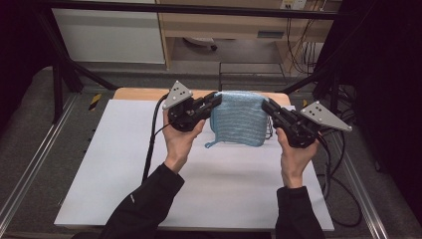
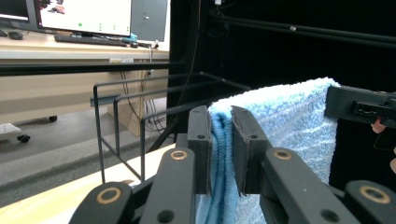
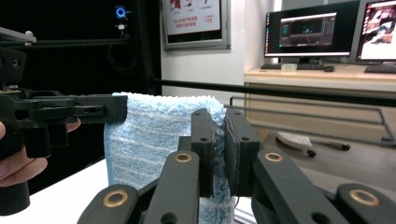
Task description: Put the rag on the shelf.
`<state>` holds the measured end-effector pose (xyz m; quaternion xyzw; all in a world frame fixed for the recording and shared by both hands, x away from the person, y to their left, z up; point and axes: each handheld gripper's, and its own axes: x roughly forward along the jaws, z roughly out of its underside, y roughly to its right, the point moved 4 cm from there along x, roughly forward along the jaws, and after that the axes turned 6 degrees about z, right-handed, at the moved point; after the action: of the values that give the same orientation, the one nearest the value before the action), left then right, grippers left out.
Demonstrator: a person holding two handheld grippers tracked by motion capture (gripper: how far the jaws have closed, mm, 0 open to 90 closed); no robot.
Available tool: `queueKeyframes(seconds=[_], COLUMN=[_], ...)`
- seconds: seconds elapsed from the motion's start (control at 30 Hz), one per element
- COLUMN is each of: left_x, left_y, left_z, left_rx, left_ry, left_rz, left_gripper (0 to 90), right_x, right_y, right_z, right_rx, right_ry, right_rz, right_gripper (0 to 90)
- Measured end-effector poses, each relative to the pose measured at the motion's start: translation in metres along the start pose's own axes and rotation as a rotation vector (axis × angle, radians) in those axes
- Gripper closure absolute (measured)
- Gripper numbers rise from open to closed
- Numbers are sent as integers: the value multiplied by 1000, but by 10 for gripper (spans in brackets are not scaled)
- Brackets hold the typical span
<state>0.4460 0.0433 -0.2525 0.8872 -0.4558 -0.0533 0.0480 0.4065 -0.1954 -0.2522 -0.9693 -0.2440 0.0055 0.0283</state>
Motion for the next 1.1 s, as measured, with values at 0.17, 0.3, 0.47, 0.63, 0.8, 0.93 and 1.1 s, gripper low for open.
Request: queueKeyframes(seconds=[0.17,0.3,0.47,0.63,0.8,0.93,1.1], left_x=[4,6,10,15,20,24,28], left_y=[0,-1,-1,-1,0,3,5], left_z=[-11,-20,-30,-41,-52,-62,-73], left_rx=[7,5,13,18,33,51,63], left_ry=[27,47,60,75,87,94,103], left_rz=[2,2,4,2,1,0,1], left_gripper=[787,788,788,788,789,789,789], right_x=[3,5,7,10,11,11,11], right_y=[3,3,6,9,12,16,20], right_z=[-15,-21,-32,-43,-52,-60,-68], right_rx=[-14,-22,-38,-44,-48,-51,-52], right_ry=[26,36,48,63,81,95,111], right_rz=[13,20,35,48,56,66,73], right_gripper=[838,838,838,838,838,838,838])
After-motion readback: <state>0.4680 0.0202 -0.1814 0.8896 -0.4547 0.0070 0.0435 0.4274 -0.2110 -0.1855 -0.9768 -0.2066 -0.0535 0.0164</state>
